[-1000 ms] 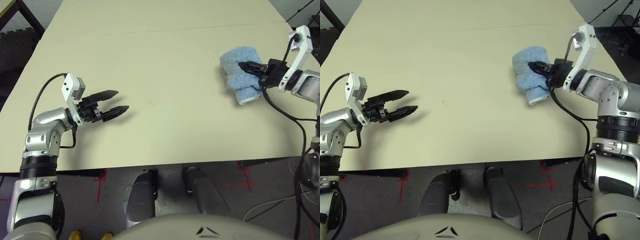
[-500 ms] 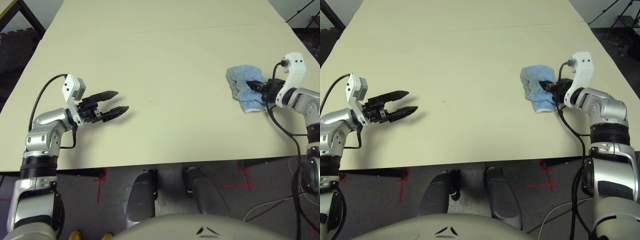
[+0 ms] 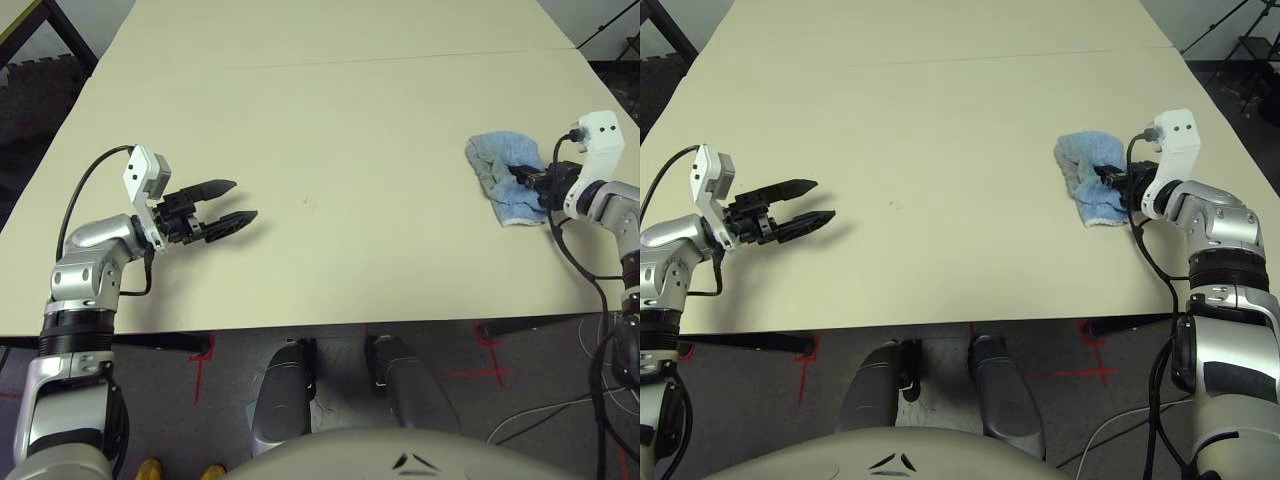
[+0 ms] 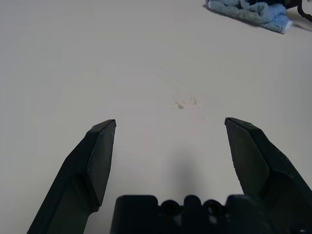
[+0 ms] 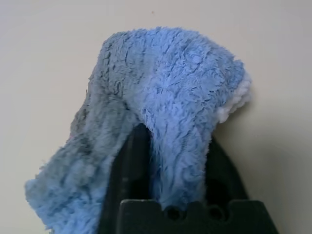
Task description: Wipe the water off the table with a rag.
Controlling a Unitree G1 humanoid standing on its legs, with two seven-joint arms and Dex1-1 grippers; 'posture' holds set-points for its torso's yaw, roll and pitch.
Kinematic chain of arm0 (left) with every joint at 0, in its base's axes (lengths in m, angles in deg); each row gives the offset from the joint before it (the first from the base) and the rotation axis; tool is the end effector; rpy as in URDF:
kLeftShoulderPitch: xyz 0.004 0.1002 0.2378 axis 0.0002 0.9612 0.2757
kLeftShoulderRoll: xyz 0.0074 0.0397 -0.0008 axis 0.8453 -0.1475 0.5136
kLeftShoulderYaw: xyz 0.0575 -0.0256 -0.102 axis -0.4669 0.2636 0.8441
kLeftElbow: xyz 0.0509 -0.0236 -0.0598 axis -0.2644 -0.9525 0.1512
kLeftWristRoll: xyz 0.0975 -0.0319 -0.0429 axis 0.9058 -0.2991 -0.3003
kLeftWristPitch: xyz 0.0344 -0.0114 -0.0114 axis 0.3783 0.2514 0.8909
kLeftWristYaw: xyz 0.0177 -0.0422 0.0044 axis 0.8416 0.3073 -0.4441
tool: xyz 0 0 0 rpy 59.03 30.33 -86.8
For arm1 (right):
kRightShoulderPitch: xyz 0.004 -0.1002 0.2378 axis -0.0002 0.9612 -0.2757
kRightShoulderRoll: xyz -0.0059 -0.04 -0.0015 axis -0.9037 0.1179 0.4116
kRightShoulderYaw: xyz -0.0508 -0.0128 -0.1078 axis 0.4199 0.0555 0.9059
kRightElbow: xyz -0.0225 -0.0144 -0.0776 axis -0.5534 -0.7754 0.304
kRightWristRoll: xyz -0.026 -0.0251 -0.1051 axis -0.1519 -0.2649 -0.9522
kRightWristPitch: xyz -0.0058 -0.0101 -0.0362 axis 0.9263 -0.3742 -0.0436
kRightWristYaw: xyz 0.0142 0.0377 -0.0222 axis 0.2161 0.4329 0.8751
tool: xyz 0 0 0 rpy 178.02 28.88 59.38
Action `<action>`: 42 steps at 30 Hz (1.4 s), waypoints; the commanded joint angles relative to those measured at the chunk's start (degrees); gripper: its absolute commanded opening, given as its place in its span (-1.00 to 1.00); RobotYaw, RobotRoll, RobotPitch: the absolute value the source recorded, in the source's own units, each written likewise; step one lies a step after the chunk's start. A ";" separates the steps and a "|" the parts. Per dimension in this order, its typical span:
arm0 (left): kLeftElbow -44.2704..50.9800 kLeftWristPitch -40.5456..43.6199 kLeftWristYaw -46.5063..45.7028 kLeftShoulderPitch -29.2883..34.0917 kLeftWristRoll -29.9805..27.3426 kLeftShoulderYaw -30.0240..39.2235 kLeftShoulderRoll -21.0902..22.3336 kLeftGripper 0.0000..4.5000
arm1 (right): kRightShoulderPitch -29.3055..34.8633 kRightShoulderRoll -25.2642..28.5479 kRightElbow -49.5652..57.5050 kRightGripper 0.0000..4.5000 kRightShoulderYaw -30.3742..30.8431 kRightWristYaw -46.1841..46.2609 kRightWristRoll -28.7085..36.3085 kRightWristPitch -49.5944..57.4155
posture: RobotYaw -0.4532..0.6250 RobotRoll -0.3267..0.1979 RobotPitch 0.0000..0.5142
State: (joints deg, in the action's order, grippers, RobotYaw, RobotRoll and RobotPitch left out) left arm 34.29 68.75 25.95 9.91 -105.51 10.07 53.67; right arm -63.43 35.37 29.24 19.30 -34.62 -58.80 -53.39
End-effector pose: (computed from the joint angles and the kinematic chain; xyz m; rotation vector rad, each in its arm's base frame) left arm 0.2771 0.3175 0.1430 0.1094 0.0730 -0.9264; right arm 0.3078 -0.3475 0.1379 0.0613 0.3095 0.3063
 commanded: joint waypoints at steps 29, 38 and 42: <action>-24.02 -22.83 -44.04 -10.23 11.91 10.39 -8.98 1.00 | 7.34 -4.71 -0.69 0.99 -15.19 1.13 6.69 -34.20 | -0.45 0.25 -0.23; -28.39 -26.16 -47.25 -11.86 12.66 11.14 -7.91 1.00 | 7.57 -5.51 -1.59 0.99 -14.84 2.36 6.49 -35.88 | -0.41 0.25 -0.30; -30.60 -27.84 -48.56 -12.81 12.55 11.88 -7.29 1.00 | 6.46 -5.59 -3.38 0.99 -14.50 2.56 6.17 -36.64 | -0.40 0.25 -0.34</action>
State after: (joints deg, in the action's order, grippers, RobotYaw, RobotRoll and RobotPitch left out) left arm 5.12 42.27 -21.72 -2.45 -93.64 21.00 45.43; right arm -56.57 29.94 27.32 4.68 -32.24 -52.54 -89.16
